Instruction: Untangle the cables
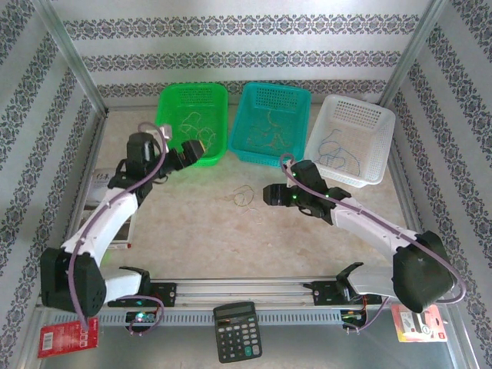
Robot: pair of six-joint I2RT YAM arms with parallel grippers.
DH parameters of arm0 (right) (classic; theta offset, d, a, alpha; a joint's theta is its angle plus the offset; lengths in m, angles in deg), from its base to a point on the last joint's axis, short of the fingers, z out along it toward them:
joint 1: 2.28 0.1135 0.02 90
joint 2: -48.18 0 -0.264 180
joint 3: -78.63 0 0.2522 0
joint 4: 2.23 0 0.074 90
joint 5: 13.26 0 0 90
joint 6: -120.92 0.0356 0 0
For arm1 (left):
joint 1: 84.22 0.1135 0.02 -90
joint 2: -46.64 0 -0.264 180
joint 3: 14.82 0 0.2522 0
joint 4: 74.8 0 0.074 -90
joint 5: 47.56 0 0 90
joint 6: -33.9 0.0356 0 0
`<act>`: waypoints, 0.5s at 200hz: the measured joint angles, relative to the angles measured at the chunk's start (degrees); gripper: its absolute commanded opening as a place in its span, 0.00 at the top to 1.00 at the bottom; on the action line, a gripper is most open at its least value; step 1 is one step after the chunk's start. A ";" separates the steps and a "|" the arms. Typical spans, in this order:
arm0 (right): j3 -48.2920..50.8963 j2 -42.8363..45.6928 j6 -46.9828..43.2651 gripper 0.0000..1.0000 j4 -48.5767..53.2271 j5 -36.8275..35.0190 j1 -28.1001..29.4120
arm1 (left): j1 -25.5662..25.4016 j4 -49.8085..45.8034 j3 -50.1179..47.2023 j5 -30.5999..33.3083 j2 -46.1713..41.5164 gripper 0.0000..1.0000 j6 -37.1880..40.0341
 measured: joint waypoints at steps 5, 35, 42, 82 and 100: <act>0.00 -0.35 0.09 0.23 -0.11 -0.04 0.22 | -0.74 -0.17 -1.22 0.76 -1.20 0.00 -0.09; -1.11 -2.89 0.79 0.09 0.17 -1.99 2.69 | -4.61 -0.07 -7.39 4.50 -6.99 0.00 -1.03; -1.73 -3.61 1.03 0.10 0.33 -2.67 3.28 | -5.16 -0.07 -8.50 5.33 -7.69 0.00 -1.22; -4.39 -6.78 1.92 0.26 -0.26 -2.82 4.90 | -7.63 -0.02 -12.09 8.44 -8.02 0.00 -2.75; -5.07 -8.46 2.47 0.35 -0.81 -1.55 4.90 | -8.94 0.68 -12.76 9.14 -7.43 0.00 -3.45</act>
